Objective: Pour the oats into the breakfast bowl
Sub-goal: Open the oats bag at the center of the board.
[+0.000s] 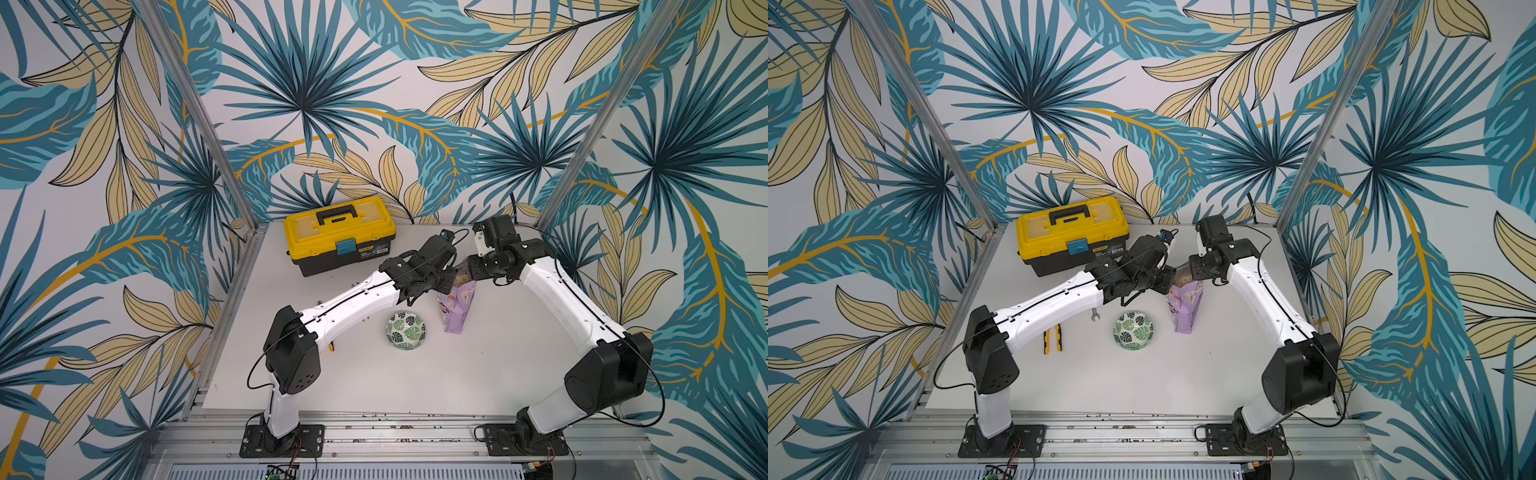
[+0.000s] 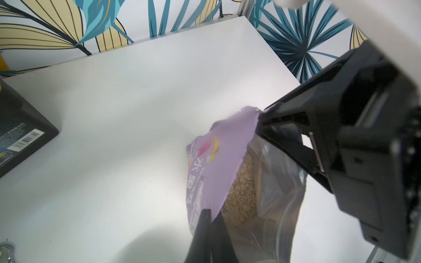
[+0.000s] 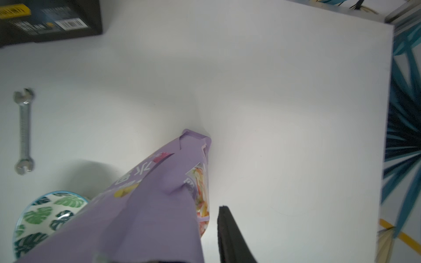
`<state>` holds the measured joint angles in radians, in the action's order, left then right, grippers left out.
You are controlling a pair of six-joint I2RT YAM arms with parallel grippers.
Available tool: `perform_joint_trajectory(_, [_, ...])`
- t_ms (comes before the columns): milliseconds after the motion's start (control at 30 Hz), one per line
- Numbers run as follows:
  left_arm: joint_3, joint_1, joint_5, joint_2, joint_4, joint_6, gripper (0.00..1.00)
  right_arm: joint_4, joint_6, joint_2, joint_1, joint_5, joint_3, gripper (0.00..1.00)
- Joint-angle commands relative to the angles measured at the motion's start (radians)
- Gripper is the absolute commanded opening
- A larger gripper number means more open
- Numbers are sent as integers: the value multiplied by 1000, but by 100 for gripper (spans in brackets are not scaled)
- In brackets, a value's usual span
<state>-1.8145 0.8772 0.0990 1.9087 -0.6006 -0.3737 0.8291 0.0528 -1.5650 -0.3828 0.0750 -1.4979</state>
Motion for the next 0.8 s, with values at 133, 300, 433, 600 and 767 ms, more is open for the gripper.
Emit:
perform_joint_trajectory(133, [-10,-20,40,-93,-48,-19,0,-163,-27,180,55,-162,96,63])
perform_joint_trajectory(300, [-12,-20,48,-94,-48,-22,0,-225,47,344,53,-216,269,97])
perform_joint_trajectory(433, [-17,-20,53,-90,-55,-23,0,-468,157,508,15,-273,534,99])
perform_joint_trajectory(600, [-20,-20,63,-91,-64,-25,0,-878,227,669,-110,-216,875,99])
perform_joint_trajectory(767, [-26,-19,67,-91,-75,-27,0,-1296,204,714,-262,-52,1151,99])
